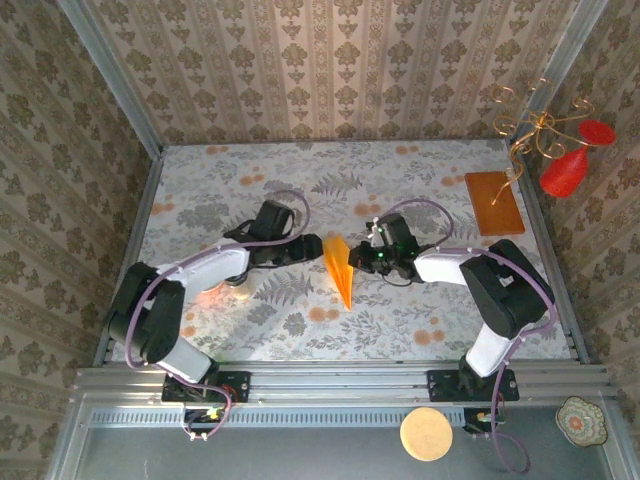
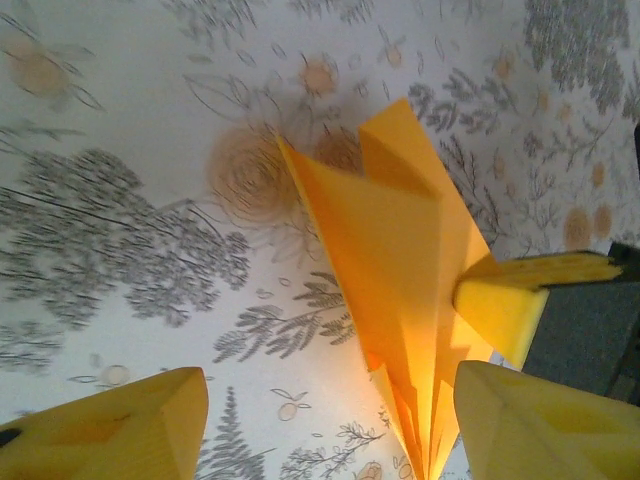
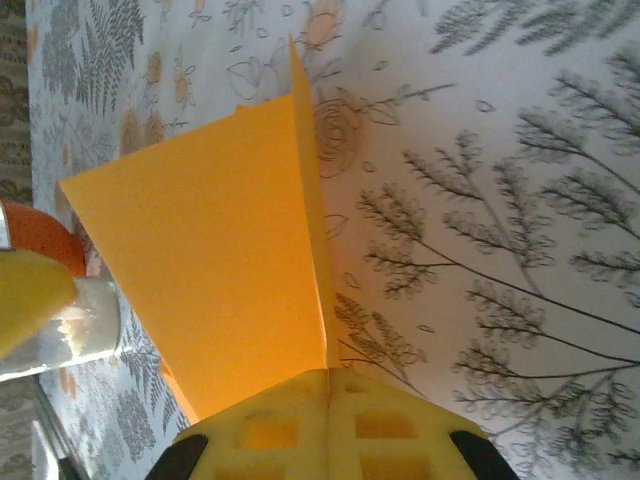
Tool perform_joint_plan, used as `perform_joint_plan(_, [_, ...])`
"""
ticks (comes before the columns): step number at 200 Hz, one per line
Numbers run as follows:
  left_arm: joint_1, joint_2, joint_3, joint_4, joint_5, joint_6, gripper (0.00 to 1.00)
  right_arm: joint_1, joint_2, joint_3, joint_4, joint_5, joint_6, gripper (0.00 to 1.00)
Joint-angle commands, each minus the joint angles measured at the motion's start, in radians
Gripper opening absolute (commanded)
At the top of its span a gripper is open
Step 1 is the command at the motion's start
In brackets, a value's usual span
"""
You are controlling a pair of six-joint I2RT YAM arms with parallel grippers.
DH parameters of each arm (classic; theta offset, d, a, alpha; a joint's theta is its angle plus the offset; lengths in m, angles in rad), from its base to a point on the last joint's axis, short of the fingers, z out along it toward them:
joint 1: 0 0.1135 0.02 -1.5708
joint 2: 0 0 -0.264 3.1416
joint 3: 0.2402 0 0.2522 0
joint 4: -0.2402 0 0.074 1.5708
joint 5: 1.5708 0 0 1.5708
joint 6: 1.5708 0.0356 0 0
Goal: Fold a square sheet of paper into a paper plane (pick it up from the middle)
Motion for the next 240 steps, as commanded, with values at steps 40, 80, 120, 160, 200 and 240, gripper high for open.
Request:
perform_joint_plan(40, [-0.087,0.103,0.026,0.105,0.013,-0.151,0.58,-0.055,0.032,-0.071,0.181,-0.076,0.064,0.06])
perform_joint_plan(80, [-0.115,0.155,0.085,0.067,-0.006,-0.172,0.58,-0.06,0.025,-0.072,0.181,-0.087,0.059,0.06])
perform_joint_plan(120, [-0.122,0.226,0.162,-0.037,-0.049,-0.201,0.41,-0.06,0.017,-0.071,0.171,-0.084,0.056,0.06])
perform_joint_plan(160, [-0.123,0.235,0.163,-0.04,-0.055,-0.208,0.34,-0.06,0.011,-0.072,0.156,-0.073,0.052,0.05])
perform_joint_plan(200, [-0.122,0.241,0.166,-0.042,-0.053,-0.204,0.33,-0.06,0.013,-0.064,0.147,-0.07,0.051,0.05])
perform_joint_plan(240, [-0.121,0.219,0.156,-0.049,-0.075,-0.197,0.32,-0.059,0.013,-0.061,0.136,-0.063,0.051,0.05])
